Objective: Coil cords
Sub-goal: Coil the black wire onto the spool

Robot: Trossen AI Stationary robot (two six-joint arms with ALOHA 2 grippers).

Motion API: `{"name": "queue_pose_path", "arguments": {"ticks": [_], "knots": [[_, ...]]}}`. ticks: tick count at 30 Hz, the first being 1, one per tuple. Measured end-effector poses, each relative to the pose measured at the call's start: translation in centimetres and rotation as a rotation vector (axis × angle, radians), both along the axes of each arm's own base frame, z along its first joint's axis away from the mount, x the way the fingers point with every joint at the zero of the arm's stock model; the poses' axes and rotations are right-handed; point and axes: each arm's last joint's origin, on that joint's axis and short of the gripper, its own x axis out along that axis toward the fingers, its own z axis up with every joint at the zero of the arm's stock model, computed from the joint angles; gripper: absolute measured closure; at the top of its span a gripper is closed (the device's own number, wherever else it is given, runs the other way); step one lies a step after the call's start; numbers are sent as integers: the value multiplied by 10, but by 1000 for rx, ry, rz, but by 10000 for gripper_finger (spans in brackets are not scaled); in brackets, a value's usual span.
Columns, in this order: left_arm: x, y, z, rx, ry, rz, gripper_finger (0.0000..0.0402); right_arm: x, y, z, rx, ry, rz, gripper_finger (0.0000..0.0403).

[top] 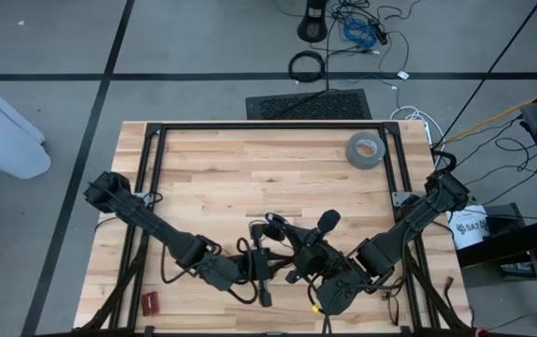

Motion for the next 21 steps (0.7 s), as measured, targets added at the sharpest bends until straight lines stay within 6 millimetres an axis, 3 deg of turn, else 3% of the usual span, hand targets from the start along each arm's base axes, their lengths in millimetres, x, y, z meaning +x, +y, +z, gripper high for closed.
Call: {"name": "queue_pose_path", "arguments": {"ticks": [12,21], "knots": [[1,5,-4,35,39,47,395,-14,6,11,36,-30,46,403],[-2,-1,-4,33,38,20,284,-27,14,19,51,-50,79,403]]}}
